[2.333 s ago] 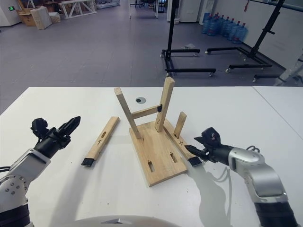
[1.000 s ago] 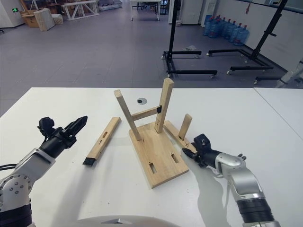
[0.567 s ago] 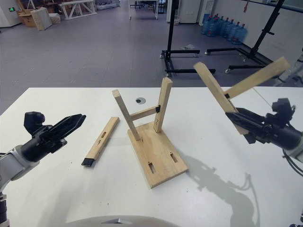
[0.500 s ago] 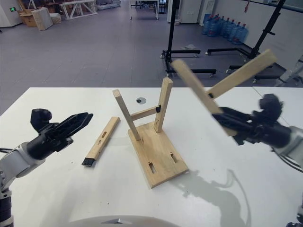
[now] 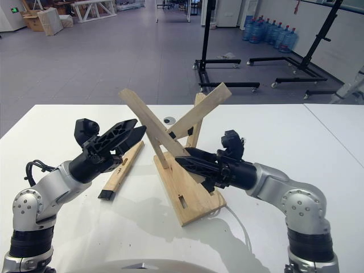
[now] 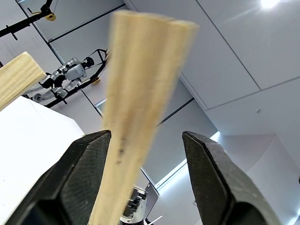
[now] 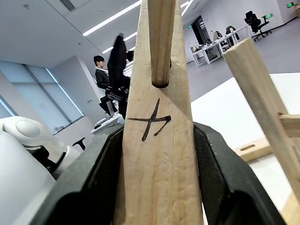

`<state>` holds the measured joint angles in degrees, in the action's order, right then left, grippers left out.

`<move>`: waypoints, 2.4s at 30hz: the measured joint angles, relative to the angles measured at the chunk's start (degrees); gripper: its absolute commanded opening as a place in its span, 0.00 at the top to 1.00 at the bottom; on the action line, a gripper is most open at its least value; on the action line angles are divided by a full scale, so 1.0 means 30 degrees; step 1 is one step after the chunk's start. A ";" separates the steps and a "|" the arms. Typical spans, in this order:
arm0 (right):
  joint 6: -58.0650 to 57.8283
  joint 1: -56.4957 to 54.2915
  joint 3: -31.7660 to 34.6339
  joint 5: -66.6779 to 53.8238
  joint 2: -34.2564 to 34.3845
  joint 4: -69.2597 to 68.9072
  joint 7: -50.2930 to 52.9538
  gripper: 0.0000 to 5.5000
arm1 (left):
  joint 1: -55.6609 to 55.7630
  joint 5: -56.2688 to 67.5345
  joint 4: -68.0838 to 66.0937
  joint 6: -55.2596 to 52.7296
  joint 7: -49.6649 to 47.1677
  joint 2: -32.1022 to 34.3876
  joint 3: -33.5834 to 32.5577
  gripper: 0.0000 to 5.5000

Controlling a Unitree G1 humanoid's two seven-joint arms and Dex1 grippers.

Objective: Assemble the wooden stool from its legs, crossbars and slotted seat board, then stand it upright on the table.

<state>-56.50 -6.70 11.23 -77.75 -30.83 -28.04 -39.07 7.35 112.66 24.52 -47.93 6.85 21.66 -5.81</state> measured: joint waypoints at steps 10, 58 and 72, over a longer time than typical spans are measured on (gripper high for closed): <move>0.0189 0.0584 -0.1395 -0.0731 0.0399 -0.0852 0.1314 0.62 | 0.0823 -0.2029 0.0141 0.0474 0.0504 0.0283 0.0355 0.49; 0.1341 0.1197 -0.1667 -0.0825 -0.0905 -0.0998 0.1563 0.22 | 0.0820 -0.3804 -0.0478 0.0919 0.0352 0.0434 0.0750 0.62; 0.1688 0.3905 0.1789 0.2666 -0.4537 0.2673 -0.2198 0.02 | 0.0573 -1.5468 0.2985 0.1746 0.3087 0.1810 0.3514 0.62</move>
<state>-51.43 5.01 16.60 -69.75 -44.44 -20.03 -45.66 9.06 66.26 33.48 -42.69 16.11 27.09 4.73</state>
